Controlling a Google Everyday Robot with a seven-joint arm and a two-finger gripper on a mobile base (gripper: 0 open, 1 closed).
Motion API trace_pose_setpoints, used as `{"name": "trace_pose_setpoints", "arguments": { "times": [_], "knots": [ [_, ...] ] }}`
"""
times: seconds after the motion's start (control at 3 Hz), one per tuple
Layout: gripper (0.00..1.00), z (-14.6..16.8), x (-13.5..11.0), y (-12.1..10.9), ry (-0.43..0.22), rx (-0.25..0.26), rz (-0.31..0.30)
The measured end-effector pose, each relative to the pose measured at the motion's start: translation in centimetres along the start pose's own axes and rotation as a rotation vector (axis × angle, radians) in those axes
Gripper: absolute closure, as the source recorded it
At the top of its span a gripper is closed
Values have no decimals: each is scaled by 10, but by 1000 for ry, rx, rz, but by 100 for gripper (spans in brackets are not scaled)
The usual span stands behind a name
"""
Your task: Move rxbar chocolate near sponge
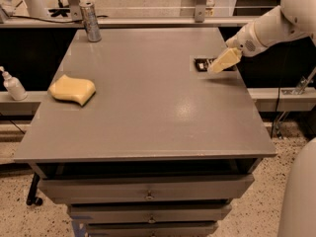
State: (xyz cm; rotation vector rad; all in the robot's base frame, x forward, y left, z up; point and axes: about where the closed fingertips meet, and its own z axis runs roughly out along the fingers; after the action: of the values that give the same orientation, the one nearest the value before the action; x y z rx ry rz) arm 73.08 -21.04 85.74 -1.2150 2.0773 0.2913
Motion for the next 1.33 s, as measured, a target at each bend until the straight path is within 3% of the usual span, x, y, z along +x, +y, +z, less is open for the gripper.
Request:
{"name": "trace_pose_setpoints", "arguments": {
  "times": [1.0,1.33],
  "knots": [
    [88,3,15,4,30,-27,22],
    [95,-2,13,6,30,-33,21]
  ]
}}
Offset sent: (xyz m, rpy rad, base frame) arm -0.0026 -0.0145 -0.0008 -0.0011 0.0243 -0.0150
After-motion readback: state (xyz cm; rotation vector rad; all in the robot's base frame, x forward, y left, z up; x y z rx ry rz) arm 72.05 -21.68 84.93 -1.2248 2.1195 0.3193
